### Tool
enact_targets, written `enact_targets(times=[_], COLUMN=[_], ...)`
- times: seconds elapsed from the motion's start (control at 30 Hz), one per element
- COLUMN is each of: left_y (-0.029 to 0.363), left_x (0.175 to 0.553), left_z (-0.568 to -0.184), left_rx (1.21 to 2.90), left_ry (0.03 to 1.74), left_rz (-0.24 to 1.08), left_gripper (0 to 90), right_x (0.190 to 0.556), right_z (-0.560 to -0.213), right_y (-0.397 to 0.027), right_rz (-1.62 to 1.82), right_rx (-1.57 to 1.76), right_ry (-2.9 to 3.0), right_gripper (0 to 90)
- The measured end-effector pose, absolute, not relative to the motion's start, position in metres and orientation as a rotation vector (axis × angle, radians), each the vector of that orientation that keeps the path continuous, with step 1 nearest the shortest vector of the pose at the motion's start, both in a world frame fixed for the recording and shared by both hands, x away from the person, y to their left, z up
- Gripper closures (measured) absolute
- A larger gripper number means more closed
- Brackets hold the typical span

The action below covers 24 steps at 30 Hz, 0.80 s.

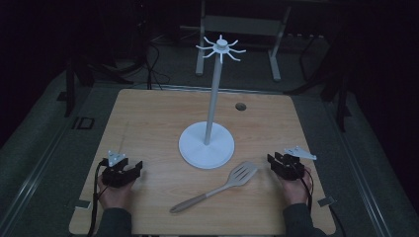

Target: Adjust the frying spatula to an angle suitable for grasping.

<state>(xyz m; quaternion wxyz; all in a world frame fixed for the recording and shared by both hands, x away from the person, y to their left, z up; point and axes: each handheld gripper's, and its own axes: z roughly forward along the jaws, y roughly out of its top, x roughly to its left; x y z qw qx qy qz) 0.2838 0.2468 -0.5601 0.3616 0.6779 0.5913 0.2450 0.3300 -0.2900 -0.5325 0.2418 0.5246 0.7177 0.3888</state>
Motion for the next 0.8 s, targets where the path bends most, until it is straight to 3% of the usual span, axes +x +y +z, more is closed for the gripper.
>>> enact_targets(times=[0.37, 0.4, 0.5, 0.8], left_y=[0.247, 0.247, 0.248, 0.249], left_x=[0.284, 0.283, 0.283, 0.282], left_z=[-0.56, -0.56, -0.559, -0.559], left_rx=[1.744, 1.74, 1.738, 1.73], left_ry=[1.523, 1.524, 1.524, 1.525], left_rz=[0.633, 0.634, 0.634, 0.634], left_gripper=[40.3, 40.2, 40.3, 40.3], right_x=[0.323, 0.325, 0.328, 0.331], right_z=[-0.503, -0.5, -0.499, -0.506], right_y=[-0.269, -0.262, -0.252, -0.22], right_rz=[1.122, 1.118, 1.102, 1.049], right_rx=[1.325, 1.271, 1.222, 1.083], right_ry=[2.035, 2.096, 2.168, 2.334], right_gripper=[67.4, 78.2, 82.3, 81.7])
